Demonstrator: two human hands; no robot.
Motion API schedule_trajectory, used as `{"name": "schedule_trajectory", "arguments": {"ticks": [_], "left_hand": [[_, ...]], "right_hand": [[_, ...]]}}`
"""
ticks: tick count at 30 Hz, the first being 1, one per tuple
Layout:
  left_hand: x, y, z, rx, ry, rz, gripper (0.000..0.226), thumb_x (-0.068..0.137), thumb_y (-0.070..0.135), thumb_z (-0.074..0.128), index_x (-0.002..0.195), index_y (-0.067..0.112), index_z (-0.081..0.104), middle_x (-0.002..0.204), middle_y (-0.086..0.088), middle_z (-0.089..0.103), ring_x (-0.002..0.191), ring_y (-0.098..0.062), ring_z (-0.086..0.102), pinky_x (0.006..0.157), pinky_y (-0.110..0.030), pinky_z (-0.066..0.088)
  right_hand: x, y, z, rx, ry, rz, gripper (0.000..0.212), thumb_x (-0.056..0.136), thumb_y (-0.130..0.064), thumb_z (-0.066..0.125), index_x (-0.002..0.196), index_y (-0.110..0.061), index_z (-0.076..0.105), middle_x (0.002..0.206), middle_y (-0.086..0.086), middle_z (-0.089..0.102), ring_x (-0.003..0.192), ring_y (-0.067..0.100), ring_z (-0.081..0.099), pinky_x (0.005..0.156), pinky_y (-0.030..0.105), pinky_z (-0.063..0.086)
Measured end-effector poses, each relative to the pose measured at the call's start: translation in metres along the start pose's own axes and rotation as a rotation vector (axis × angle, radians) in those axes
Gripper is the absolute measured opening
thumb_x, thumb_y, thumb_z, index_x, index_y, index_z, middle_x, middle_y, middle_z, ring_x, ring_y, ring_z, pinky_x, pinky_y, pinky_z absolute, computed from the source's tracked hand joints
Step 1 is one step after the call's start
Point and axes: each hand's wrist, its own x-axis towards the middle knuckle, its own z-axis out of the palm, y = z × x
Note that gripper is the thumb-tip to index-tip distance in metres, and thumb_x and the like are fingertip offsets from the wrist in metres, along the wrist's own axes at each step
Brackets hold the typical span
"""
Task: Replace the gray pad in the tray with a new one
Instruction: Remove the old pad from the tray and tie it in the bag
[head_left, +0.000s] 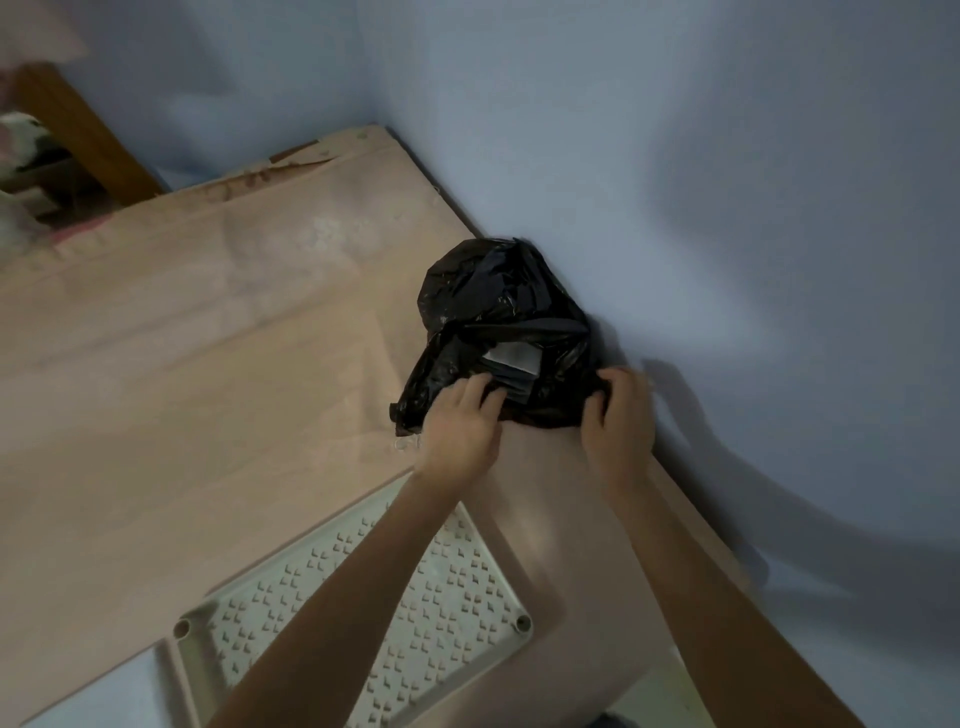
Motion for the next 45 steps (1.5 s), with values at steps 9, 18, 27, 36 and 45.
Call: {"name": "schedule_trajectory", "arguments": {"ticks": [9,18,27,36,45], "left_hand": [[-0.004,-0.066,-0.007,-0.445,-0.340,-1.051,0.052,0.093,0.027,0.047,0.138,0.003,0.035,0.135,-0.019,0.039,0.114,-0.037,0.050,0.093,-0.043,0.046],[-0.008,-0.055,-0.016,-0.525,-0.336,-1.041,0.023,0.087,0.016,0.054,0.097,0.001,0.069,0.072,-0.008,0.067,0.066,-0.022,0.061,0.066,-0.030,0.050],[0.004,-0.048,-0.079,-0.621,0.148,-0.927,0.018,0.091,0.013,0.048,0.102,0.007,0.061,0.097,-0.009,0.067,0.088,-0.024,0.059,0.074,-0.032,0.045],[0.043,-0.019,-0.153,-0.916,0.436,-0.725,0.030,0.085,0.013,0.064,0.063,0.020,0.046,0.072,0.006,0.054,0.071,-0.004,0.052,0.063,-0.019,0.038],[0.093,-0.007,-0.222,-1.408,0.538,-0.610,0.024,0.088,0.006,0.057,0.068,0.013,0.047,0.081,-0.005,0.054,0.078,-0.016,0.053,0.080,-0.028,0.044]], "right_hand": [[0.010,0.014,0.003,0.389,-0.333,0.714,0.024,0.097,-0.021,0.045,0.106,0.001,0.049,0.096,0.012,0.050,0.086,0.019,0.048,0.069,0.025,0.036],[0.011,0.004,-0.019,0.811,-0.400,1.000,0.003,0.087,-0.006,0.061,0.089,-0.006,0.060,0.068,0.007,0.057,0.049,0.012,0.057,0.038,0.016,0.047],[0.029,-0.015,-0.078,0.608,-0.130,0.518,0.008,0.086,-0.011,0.060,0.083,-0.004,0.056,0.080,0.017,0.056,0.070,0.023,0.058,0.076,0.041,0.058],[0.058,-0.080,-0.141,0.496,0.048,0.105,0.020,0.082,-0.001,0.063,0.073,0.014,0.053,0.078,0.038,0.059,0.061,0.039,0.053,0.055,0.035,0.043],[0.104,-0.149,-0.196,0.839,0.195,0.033,0.009,0.091,-0.012,0.058,0.083,-0.013,0.055,0.079,0.001,0.066,0.066,-0.001,0.063,0.066,0.011,0.050]]}}
